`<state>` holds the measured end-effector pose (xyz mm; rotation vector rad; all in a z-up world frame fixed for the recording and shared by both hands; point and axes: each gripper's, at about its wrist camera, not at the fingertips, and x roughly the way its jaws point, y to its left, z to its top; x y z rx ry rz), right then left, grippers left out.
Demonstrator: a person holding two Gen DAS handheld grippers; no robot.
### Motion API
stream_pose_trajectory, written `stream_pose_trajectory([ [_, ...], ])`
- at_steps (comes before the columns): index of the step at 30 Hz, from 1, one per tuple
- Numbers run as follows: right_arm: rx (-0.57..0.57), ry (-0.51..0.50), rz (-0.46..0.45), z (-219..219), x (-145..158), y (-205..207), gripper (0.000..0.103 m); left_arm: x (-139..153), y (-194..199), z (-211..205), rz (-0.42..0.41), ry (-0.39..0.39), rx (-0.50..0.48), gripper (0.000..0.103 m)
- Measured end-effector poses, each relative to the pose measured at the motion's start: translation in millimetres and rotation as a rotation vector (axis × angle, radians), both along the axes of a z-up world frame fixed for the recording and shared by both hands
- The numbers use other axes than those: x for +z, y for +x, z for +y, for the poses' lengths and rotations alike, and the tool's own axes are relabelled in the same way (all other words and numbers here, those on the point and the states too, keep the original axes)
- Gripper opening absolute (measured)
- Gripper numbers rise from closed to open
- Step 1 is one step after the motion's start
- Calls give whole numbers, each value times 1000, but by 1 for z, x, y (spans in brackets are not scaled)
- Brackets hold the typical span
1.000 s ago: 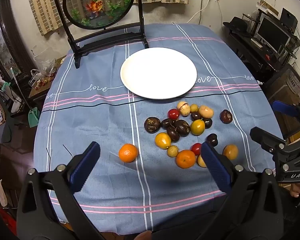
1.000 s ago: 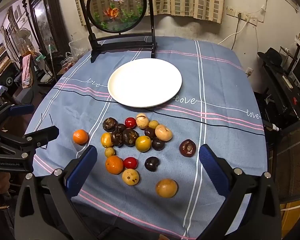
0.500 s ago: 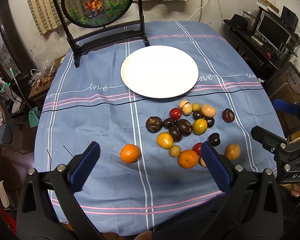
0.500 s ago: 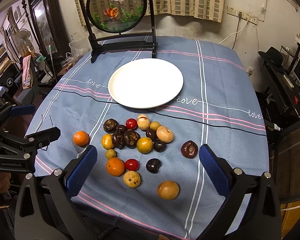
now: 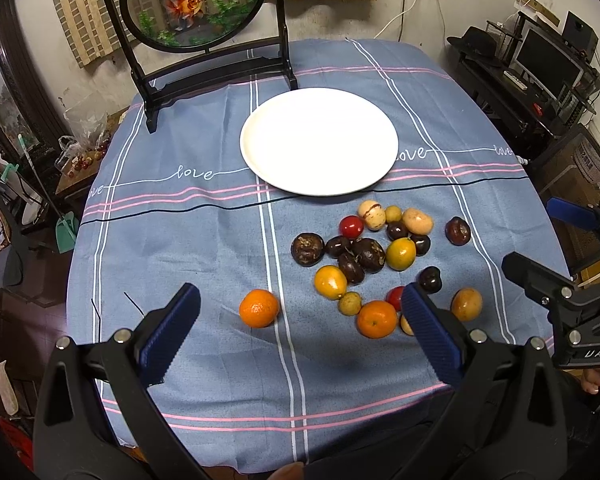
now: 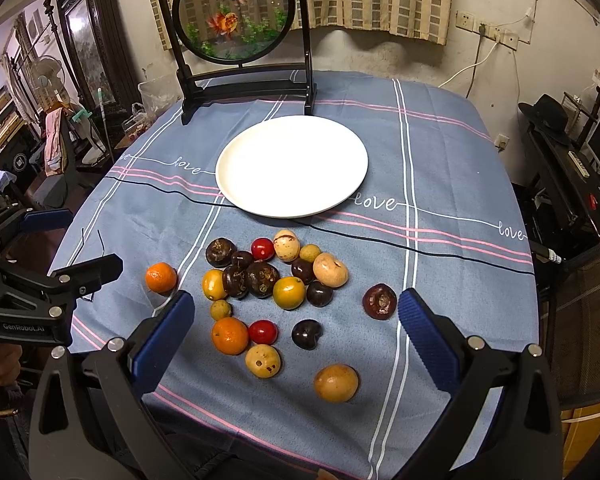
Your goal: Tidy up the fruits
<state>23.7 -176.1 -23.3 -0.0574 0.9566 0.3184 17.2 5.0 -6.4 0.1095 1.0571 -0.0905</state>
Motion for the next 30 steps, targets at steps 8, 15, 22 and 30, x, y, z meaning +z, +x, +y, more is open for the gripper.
stream_pose_trajectory([
  [8, -1, -1, 2, 1, -1, 2, 102, -1, 2, 0, 8, -2, 0, 101],
  [15, 0, -1, 2, 1, -1, 2, 102, -2, 2, 1, 10, -3, 0, 101],
  [22, 0, -1, 2, 1, -1, 2, 102, -3, 3, 0, 13, -3, 0, 101],
  [30, 0, -1, 3, 1, -1, 2, 102, -4, 4, 0, 16, -5, 0, 101],
])
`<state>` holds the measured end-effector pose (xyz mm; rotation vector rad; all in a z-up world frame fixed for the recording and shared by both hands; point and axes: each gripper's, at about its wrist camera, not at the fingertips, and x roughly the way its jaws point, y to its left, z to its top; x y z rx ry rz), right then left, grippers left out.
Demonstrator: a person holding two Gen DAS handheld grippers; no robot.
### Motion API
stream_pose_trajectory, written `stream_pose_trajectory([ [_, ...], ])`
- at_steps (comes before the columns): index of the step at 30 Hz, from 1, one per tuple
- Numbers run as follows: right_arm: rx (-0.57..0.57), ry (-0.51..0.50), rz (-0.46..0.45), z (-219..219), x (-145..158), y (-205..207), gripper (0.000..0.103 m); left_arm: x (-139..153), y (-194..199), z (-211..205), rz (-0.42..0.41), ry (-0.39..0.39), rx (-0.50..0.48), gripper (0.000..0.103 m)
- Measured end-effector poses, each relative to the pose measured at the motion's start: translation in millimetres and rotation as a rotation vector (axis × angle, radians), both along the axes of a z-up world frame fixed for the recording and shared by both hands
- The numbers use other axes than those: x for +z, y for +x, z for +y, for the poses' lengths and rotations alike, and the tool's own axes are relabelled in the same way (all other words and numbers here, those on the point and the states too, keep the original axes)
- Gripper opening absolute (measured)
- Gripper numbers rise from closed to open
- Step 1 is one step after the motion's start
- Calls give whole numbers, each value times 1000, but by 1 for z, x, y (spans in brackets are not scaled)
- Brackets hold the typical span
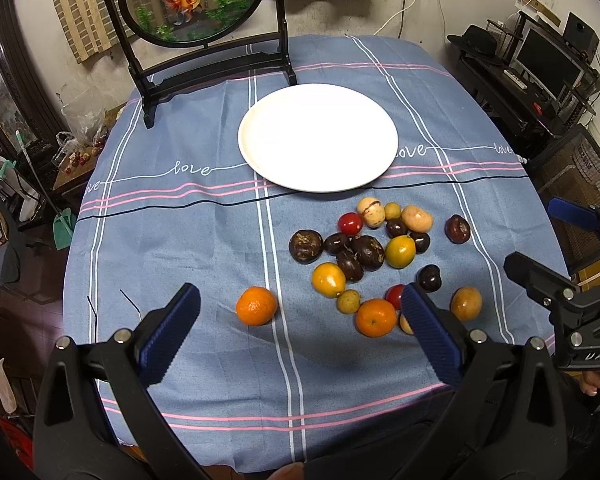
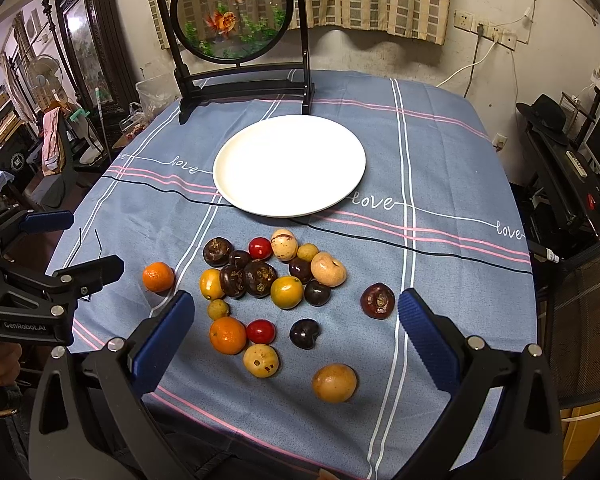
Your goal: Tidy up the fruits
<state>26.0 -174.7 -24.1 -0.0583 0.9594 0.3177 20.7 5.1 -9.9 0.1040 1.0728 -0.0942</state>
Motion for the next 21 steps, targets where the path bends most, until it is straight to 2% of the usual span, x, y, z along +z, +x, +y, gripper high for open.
stream_pose_trajectory([
  [17, 0, 3, 3, 0, -1, 0, 102, -2, 0, 1, 8, -3, 2, 101],
  [21, 5, 10, 15, -1, -3, 3, 102, -4, 1, 3, 6, 29, 14, 101],
])
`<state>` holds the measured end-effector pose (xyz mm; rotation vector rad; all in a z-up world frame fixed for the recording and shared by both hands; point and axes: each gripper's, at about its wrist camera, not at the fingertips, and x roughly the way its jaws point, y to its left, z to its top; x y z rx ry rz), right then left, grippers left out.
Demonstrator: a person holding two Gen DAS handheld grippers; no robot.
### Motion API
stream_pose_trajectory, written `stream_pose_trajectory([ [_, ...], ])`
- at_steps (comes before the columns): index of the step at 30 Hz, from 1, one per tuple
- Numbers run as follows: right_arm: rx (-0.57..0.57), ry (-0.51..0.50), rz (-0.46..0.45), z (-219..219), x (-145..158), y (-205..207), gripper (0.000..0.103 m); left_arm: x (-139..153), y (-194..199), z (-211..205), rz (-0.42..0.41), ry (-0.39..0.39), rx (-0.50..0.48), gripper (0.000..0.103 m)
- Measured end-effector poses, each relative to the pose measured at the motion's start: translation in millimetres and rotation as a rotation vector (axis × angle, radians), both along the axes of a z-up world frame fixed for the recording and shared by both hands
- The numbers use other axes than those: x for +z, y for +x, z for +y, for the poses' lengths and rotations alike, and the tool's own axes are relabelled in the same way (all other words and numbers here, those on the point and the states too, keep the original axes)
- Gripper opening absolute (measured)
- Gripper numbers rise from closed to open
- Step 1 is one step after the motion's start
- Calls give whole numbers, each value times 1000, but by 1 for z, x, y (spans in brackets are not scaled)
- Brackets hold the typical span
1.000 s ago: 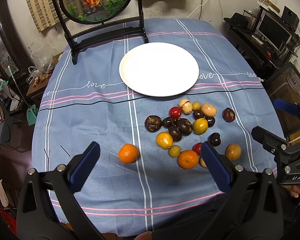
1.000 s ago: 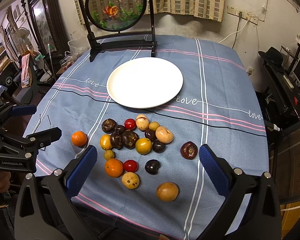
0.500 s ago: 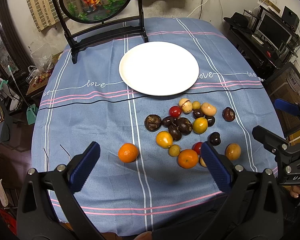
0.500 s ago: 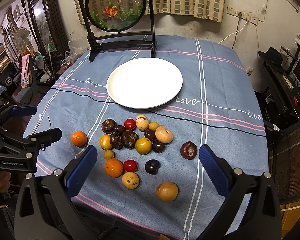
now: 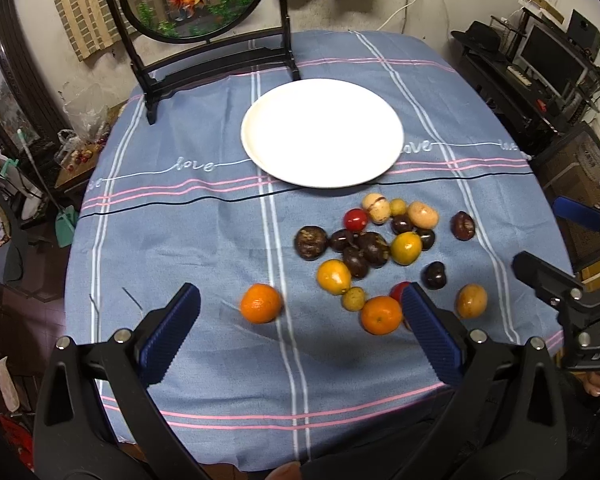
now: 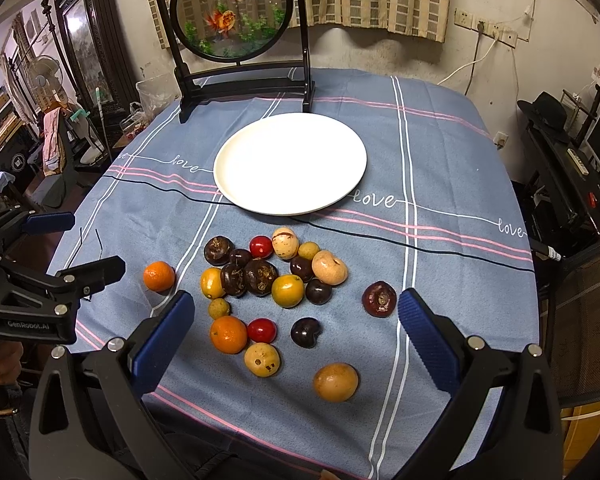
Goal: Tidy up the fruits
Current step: 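Reach and grasp the mandarin with the left gripper while the right gripper approaches the large tan fruit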
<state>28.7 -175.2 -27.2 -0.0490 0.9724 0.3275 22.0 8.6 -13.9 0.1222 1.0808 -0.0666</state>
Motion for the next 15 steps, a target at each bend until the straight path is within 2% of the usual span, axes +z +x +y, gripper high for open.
stream_pose_trajectory([
  [3, 9, 16, 22, -4, -6, 1, 102, -6, -2, 5, -58, 94, 4, 101],
  [4, 9, 23, 27, -4, -5, 0, 102, -10, -3, 8, -70, 103, -3, 101],
  [10, -10, 165, 72, -23, -7, 5, 102, -63, -4, 35, -19, -50, -81, 101],
  [11, -16, 178, 62, -25, -5, 3, 102, -77, -2, 42, 5, -91, -74, 101],
  [13, -46, 215, 4, -36, 6, 0, 102, -91, 2, 49, 36, -126, -62, 101],
  [15, -74, 267, -73, -48, 19, -4, 102, -108, 9, 55, 52, -100, -19, 101],
])
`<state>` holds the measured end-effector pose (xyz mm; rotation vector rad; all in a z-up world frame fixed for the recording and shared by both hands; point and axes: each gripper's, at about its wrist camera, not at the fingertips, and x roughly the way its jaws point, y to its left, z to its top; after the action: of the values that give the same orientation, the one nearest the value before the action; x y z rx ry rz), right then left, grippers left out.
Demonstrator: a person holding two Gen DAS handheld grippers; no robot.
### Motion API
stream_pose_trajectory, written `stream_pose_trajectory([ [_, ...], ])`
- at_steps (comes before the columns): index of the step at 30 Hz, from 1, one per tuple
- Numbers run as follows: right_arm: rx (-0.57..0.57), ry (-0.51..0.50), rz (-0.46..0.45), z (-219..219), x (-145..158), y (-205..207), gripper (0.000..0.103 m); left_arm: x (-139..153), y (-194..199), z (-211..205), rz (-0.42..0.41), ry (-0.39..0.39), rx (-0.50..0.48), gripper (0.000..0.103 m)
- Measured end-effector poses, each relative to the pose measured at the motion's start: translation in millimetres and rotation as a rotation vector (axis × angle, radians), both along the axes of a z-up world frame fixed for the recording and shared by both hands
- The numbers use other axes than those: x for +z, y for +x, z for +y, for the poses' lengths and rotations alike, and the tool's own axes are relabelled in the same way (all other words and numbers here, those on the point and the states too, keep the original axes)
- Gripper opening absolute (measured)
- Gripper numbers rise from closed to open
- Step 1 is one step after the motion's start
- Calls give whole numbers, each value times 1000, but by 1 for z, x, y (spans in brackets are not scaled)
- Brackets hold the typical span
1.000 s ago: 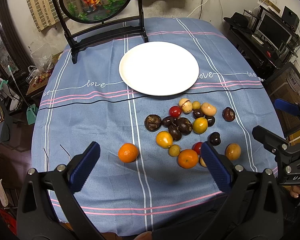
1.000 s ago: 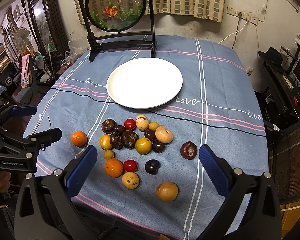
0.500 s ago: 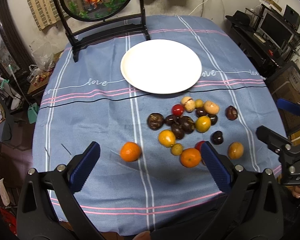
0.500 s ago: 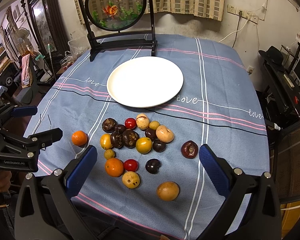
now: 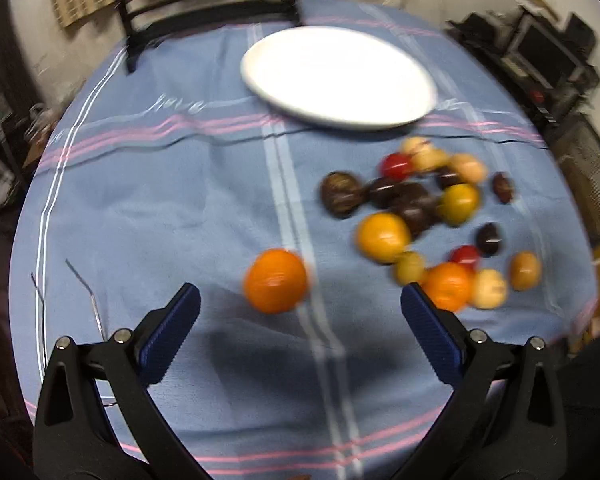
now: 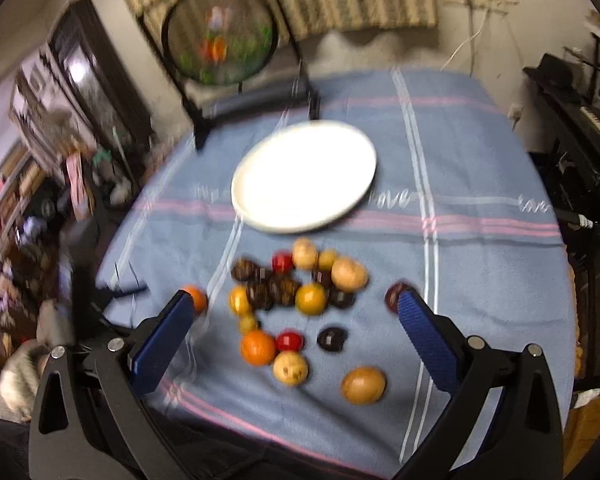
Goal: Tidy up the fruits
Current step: 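Reach and grasp the mandarin with the left gripper while the right gripper approaches the large tan fruit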
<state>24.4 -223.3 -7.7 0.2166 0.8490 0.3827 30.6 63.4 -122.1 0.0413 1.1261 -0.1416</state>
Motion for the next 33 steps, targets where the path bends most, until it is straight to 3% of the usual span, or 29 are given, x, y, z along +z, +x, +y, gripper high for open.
stream_pose_trajectory([
  [2, -45, 42, -60, -14, 7, -4, 102, -14, 6, 8, 2, -5, 26, 101],
  [5, -34, 153, 73, -24, -14, 5, 102, -35, 19, 19, 48, -41, 67, 101],
  [7, -17, 213, 123, -25, -24, 5, 102, -47, 23, 21, 54, -11, 66, 101],
  [11, -29, 210, 84, -26, -14, -3, 102, -67, 27, 27, 81, -5, 49, 101],
  [13, -21, 214, 92, -24, -14, -4, 102, -69, 25, 22, 53, 31, 16, 101],
  [18, 62, 234, 152, -9, -24, -5, 102, -73, 3, 25, -111, 23, -31, 101],
  [23, 69, 230, 269, -6, -37, -1, 102, -71, 5, 26, -103, 16, -22, 101],
  [26, 108, 275, 361, -5, -50, -1, 102, -66, 11, 27, -47, 8, 8, 101],
  [28, 75, 280, 343, -13, -46, -3, 102, -67, 19, 21, 0, 48, 19, 101],
  [33, -79, 343, 322, -53, -49, -8, 102, -69, 9, 24, -58, 26, 6, 101],
])
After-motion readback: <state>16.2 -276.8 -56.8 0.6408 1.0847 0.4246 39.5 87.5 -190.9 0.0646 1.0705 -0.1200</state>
